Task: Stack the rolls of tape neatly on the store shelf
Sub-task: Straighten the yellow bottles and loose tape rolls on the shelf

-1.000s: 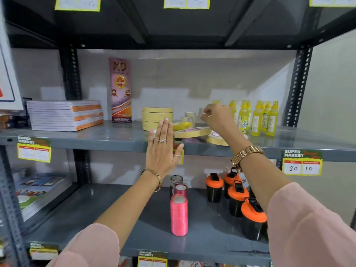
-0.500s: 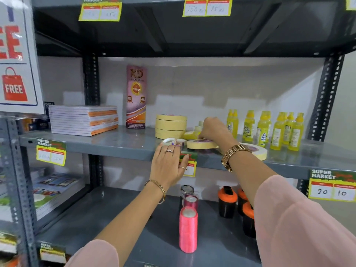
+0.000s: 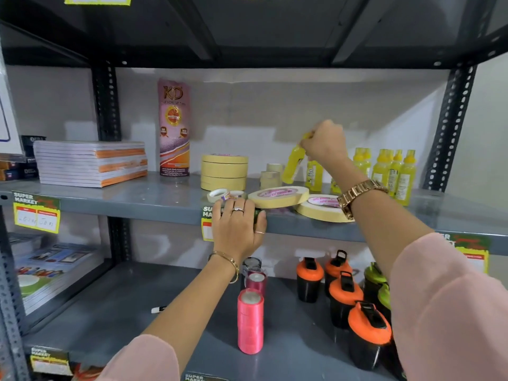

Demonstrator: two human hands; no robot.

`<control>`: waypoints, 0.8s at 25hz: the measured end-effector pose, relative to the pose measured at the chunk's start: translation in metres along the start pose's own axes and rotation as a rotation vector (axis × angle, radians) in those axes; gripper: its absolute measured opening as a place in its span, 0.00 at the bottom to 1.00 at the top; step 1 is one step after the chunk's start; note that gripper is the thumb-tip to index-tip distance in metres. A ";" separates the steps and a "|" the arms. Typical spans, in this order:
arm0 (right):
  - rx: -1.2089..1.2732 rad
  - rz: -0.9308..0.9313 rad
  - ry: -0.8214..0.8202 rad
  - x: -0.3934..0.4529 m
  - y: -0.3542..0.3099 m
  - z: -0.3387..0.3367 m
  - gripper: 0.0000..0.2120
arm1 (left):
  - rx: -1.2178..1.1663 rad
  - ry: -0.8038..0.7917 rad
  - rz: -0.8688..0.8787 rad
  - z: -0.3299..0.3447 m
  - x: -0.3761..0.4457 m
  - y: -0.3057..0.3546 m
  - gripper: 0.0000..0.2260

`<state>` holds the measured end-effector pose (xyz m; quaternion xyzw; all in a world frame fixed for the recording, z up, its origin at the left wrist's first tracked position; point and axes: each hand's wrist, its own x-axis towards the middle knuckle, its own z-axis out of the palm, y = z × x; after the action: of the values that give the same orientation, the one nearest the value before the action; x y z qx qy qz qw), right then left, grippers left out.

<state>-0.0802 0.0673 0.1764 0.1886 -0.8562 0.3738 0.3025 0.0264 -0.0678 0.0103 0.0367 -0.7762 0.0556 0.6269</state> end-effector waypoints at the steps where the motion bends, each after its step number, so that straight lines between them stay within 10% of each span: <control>1: 0.010 0.007 0.034 0.003 0.005 -0.007 0.10 | 0.009 -0.003 -0.004 0.002 -0.001 -0.001 0.17; 20: -0.121 0.121 -0.003 -0.012 0.052 -0.021 0.16 | 0.016 -0.033 0.001 0.003 -0.002 -0.002 0.19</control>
<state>-0.0915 0.1180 0.1524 0.1184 -0.8876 0.3385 0.2892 0.0243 -0.0699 0.0082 0.0424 -0.7861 0.0614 0.6136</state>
